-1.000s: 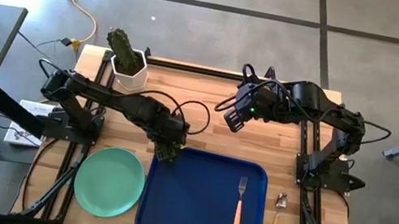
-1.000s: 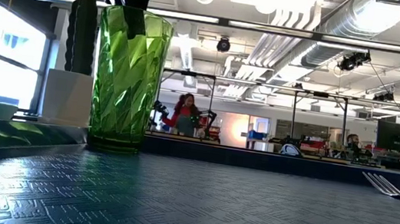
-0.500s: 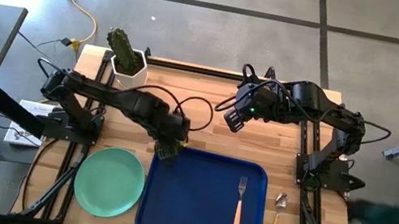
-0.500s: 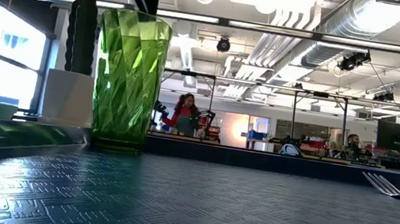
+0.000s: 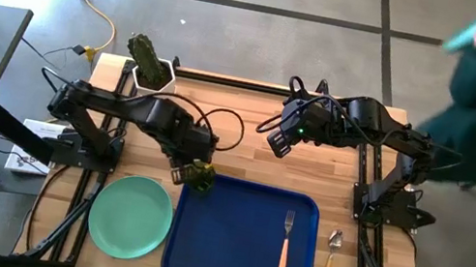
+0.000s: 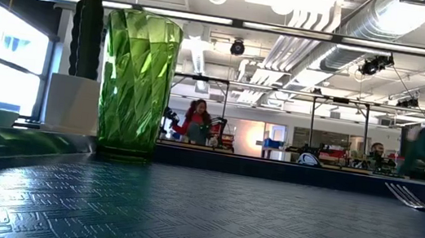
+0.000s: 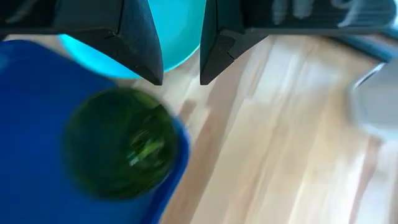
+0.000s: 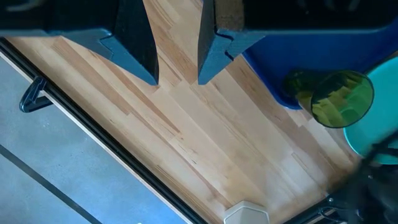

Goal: Pick and place plate/cup/fork/spoon on tray
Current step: Put the light blue plate to the left of the orange fork on the blue tray

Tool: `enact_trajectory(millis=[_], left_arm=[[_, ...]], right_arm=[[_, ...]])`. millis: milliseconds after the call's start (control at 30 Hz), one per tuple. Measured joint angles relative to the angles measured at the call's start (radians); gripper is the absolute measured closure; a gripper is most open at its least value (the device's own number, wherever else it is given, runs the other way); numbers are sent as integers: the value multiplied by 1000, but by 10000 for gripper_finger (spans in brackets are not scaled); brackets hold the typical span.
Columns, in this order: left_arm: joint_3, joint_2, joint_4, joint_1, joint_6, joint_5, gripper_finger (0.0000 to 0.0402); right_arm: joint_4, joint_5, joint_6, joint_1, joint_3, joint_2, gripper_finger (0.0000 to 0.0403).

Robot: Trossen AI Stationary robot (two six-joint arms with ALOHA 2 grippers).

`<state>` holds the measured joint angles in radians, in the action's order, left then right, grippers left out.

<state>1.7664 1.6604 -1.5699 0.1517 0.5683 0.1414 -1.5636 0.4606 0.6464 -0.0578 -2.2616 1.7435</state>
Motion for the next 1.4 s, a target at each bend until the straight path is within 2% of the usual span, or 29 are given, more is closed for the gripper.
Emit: enact_trajectory(millis=[200, 433, 800, 1033, 1167, 1400], left_arm=[[-8, -82, 5, 44, 26, -23, 307], [-52, -206, 4, 105, 73, 53, 305], [-322, -377, -2, 225, 137, 34, 302], [-450, -384, 8, 285, 156, 18, 275], [-536, -384, 73, 327, 132, 15, 258], [-695, -409, 195, 405, 124, -19, 262]], right_arm=[[-7, -5, 0, 0, 0, -1, 300], [-7, -35, 0, 0, 0, -1, 300], [-7, -103, -24, -2, 0, -1, 300], [-7, -104, -26, -2, 0, -1, 300], [-7, -104, -26, -2, 0, -1, 300], [-7, -120, -26, -2, 0, 0, 300]])
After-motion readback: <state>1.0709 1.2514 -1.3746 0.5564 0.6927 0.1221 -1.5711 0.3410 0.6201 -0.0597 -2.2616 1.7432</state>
